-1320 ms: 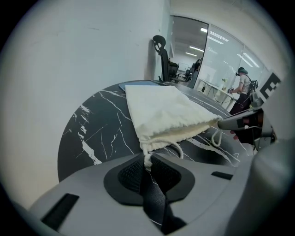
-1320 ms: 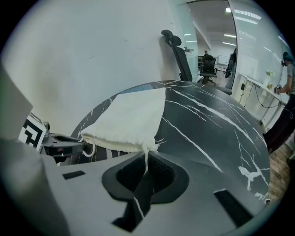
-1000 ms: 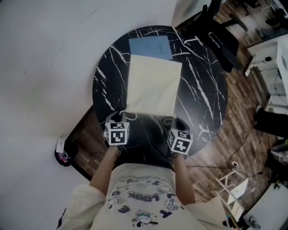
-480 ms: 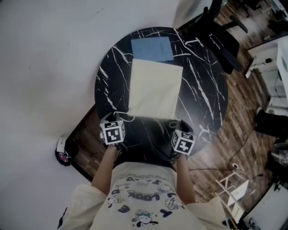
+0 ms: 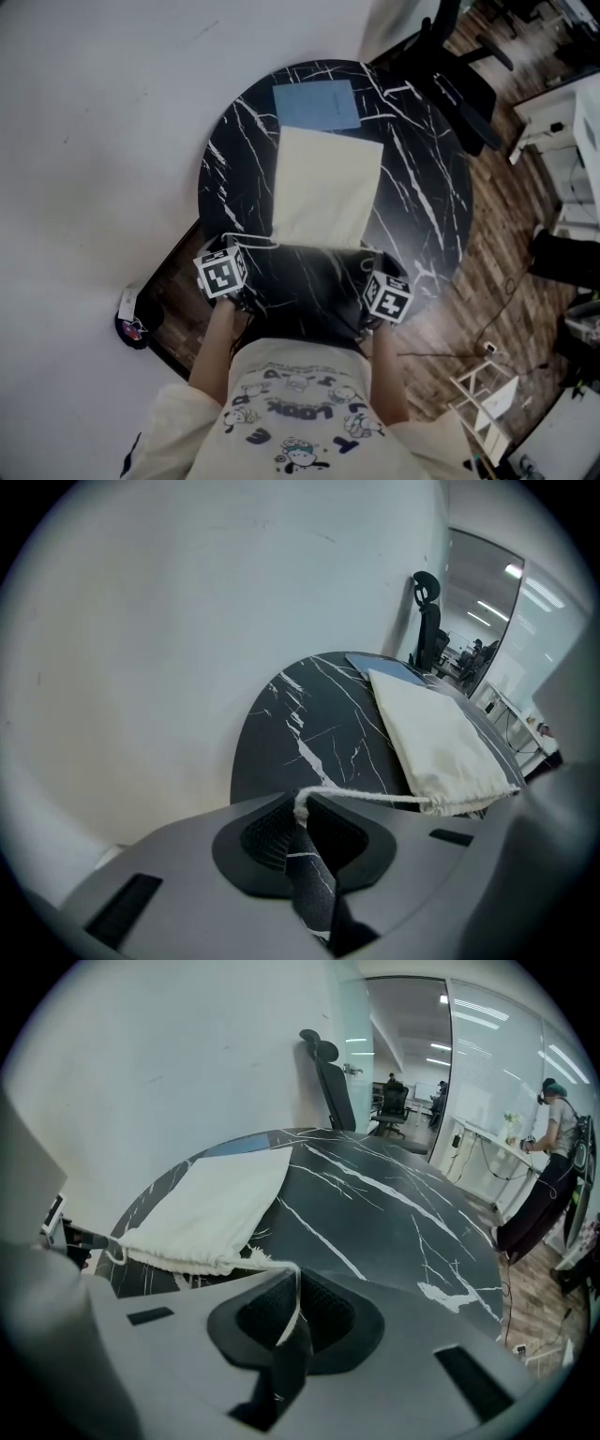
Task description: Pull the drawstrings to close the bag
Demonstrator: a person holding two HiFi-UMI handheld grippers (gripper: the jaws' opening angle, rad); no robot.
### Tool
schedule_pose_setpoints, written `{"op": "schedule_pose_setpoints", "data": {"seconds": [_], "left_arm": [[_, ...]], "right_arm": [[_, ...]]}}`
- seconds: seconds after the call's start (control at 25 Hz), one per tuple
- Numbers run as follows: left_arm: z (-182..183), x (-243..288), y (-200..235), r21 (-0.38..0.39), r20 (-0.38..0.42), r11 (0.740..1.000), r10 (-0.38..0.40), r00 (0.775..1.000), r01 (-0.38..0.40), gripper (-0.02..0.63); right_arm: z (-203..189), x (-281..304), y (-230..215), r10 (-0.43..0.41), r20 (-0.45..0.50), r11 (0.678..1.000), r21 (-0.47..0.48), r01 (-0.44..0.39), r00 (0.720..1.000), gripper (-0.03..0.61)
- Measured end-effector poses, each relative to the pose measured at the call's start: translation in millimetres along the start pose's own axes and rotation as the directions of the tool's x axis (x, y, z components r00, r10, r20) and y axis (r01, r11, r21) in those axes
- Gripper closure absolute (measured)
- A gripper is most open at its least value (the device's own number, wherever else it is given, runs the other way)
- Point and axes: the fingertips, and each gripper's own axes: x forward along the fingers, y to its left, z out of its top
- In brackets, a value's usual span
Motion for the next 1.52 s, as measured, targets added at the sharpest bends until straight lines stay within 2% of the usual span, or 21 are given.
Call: {"op": "schedule_pose_setpoints", "data": {"seconds": [0.16,0.52,0.6,0.68,0.76,0.88,0.92,0.96,1.0,1.04,1.12,1.2,1.32,1.44,1.52], "left_arm": [[5.9,-1.7,9.0,-0.007,0.012,1.000,0.023,1.000,-0.023,0.540],[6.4,-5.0,32.6,-0.050,0.014,0.996,0.080,0.997,-0.079,0.540],[6.7,-5.3,33.1,-0.054,0.017,0.995,0.079,0.997,-0.078,0.540],[7.5,-6.7,28.9,-0.030,0.030,0.997,0.067,0.997,-0.066,0.538],[8.8,-8.7,23.0,0.041,0.055,0.997,0.068,0.996,-0.070,0.538],[7.7,-10.4,18.2,0.132,0.089,0.986,0.089,0.992,-0.100,0.537],[5.6,-11.5,16.6,0.142,0.085,0.984,0.092,0.992,-0.104,0.537],[3.1,-13.0,15.5,0.147,0.078,0.984,0.093,0.993,-0.103,0.535],[0.9,-14.4,15.4,0.148,0.073,0.984,0.092,0.993,-0.102,0.531],[-0.9,-15.6,16.6,0.146,0.072,0.984,0.089,0.993,-0.099,0.518],[-3.6,-19.3,19.9,0.141,0.075,0.987,0.073,0.994,-0.083,0.435],[-5.2,-25.8,21.5,0.149,0.078,0.987,0.048,0.996,-0.060,0.416],[-2.4,-38.0,14.6,0.202,0.094,0.979,0.012,0.996,-0.031,0.410],[1.6,-46.3,-7.3,0.293,0.102,0.956,-0.048,0.994,0.016,0.393],[1.2,-50.7,-27.0,0.352,0.092,0.932,-0.119,0.989,0.080,0.391]], "right_arm": [[-1.4,-1.6,-6.8,-0.015,0.005,1.000,-0.006,0.015,1.000,0.552],[-4.9,1.8,-26.5,-0.045,0.007,0.997,0.068,0.044,0.999,0.552],[-5.4,2.0,-26.9,-0.047,0.007,0.997,0.059,0.046,0.999,0.552],[-4.8,1.5,-22.8,-0.044,0.010,0.999,-0.006,0.044,0.999,0.551],[-8.3,-0.9,-17.5,-0.036,-0.005,0.997,-0.061,0.035,0.999,0.551],[-16.7,-3.0,-15.1,-0.030,-0.026,0.998,-0.056,0.028,0.999,0.547],[-19.2,-3.6,-16.1,-0.036,-0.031,0.998,-0.049,0.034,0.999,0.535],[-21.0,-4.8,-17.7,-0.045,-0.034,0.998,-0.048,0.044,0.998,0.485],[-22.7,-6.4,-19.4,-0.055,-0.035,0.997,-0.054,0.053,0.998,0.402],[-24.1,-8.5,-20.7,-0.061,-0.034,0.996,-0.066,0.059,0.998,0.397],[-24.6,-14.4,-20.4,-0.059,-0.030,0.993,-0.102,0.056,0.998,0.397],[-19.6,-21.6,-14.8,-0.031,-0.013,0.989,-0.147,0.029,0.999,0.397],[-3.5,-29.6,7.9,0.065,0.024,0.973,-0.225,-0.058,0.998,0.397],[11.0,-31.3,37.5,0.182,0.040,0.936,-0.312,-0.161,0.982,0.397],[16.1,-30.6,57.1,0.256,0.027,0.899,-0.373,-0.228,0.966,0.397]]}}
